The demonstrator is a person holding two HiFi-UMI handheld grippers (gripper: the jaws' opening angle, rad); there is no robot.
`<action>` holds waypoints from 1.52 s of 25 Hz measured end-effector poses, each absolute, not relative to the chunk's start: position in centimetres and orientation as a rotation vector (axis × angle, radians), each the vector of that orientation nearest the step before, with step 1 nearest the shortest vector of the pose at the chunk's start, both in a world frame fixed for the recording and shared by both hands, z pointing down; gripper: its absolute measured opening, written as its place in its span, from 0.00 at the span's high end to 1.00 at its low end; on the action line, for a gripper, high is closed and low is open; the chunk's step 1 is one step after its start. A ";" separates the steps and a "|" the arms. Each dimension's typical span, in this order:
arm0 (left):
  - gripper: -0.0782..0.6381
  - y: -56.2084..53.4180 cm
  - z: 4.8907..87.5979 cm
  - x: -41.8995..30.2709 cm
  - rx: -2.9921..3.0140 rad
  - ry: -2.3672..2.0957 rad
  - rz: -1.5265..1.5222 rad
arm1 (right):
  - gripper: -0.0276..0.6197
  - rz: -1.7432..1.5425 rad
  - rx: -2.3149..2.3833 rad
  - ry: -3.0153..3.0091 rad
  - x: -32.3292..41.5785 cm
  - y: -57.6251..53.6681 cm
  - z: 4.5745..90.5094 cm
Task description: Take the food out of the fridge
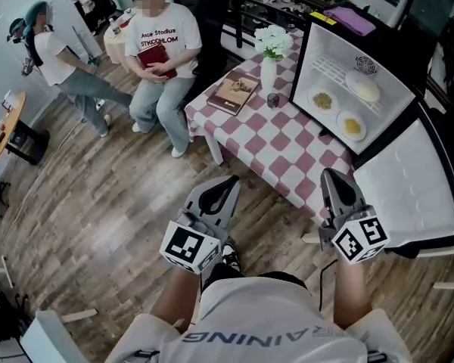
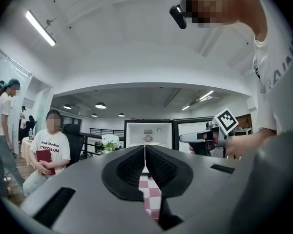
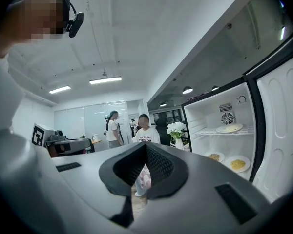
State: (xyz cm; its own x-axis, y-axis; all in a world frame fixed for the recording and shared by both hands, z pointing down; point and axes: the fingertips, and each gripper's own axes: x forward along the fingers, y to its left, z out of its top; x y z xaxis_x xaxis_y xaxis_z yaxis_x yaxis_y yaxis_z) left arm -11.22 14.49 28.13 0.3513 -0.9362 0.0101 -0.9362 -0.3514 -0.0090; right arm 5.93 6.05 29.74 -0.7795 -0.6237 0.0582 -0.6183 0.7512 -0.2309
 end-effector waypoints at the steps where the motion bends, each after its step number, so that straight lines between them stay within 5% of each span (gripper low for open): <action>1: 0.87 13.7 28.2 -12.2 -2.593 1.771 -0.025 | 0.93 -0.373 -1.061 2.913 5.2 5.5 29.8; 8: 0.87 8.8 28.9 -14.8 -2.715 1.602 -0.040 | 0.93 -0.377 -1.244 2.846 2.8 3.4 30.3; 27: 0.87 -5.3 28.9 0.6 -2.908 1.182 -0.135 | 0.93 -0.483 -1.639 2.464 19.6 -4.8 33.0; 38: 0.87 -11.1 30.3 0.7 -3.006 0.937 -0.127 | 0.93 -0.515 -1.897 2.266 20.7 -7.1 34.1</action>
State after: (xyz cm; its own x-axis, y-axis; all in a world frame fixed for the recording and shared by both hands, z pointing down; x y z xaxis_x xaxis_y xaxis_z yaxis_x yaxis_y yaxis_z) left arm 0.70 -11.15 30.27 0.8198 -0.5670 0.0798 -0.5678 -0.8231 -0.0152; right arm 20.69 -7.11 34.07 -0.1943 -0.9749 0.1091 -0.9263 0.1457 -0.3476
